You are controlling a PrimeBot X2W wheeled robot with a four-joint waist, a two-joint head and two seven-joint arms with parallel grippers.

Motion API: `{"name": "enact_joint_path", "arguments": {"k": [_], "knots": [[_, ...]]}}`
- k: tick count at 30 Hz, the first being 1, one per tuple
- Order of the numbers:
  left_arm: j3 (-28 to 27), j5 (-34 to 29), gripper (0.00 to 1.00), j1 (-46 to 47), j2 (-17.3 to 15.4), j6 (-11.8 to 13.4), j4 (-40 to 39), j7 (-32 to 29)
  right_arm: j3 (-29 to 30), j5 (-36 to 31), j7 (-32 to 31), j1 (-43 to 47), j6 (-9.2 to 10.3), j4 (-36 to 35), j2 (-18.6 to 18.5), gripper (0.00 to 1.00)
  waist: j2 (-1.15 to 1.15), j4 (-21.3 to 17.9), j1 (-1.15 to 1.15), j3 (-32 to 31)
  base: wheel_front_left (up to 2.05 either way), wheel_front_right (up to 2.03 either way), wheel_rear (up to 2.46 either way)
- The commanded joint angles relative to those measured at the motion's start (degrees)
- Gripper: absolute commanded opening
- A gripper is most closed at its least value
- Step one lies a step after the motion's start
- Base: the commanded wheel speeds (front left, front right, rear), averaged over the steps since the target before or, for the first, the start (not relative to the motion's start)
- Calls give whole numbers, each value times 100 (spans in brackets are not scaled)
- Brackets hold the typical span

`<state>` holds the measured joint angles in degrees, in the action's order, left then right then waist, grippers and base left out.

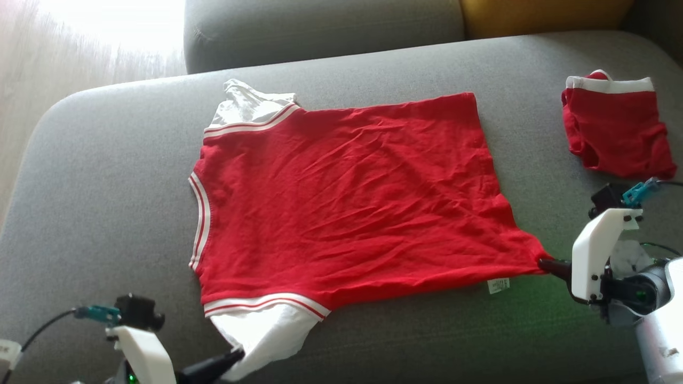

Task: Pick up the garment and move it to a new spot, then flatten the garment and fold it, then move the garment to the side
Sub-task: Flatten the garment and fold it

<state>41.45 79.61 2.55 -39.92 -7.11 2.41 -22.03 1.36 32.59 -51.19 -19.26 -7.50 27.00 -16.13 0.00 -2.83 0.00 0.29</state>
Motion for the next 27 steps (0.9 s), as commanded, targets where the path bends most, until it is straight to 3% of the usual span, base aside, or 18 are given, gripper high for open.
{"name": "enact_joint_path", "arguments": {"k": [1,9,27], "knots": [[-380,58,0,363,-290,-37,-176,85,-27,-58,9,-229,1,-278,-21,0,0,1,0,21,0,0,0],[-660,84,0,707,-377,-37,-103,258,91,-214,160,-505,1,-330,129,0,0,26,0,138,0,0,0],[-1355,336,0,1739,-14,53,283,780,260,-386,1117,-1538,1,468,406,0,0,36,0,734,0,0,0]]}}
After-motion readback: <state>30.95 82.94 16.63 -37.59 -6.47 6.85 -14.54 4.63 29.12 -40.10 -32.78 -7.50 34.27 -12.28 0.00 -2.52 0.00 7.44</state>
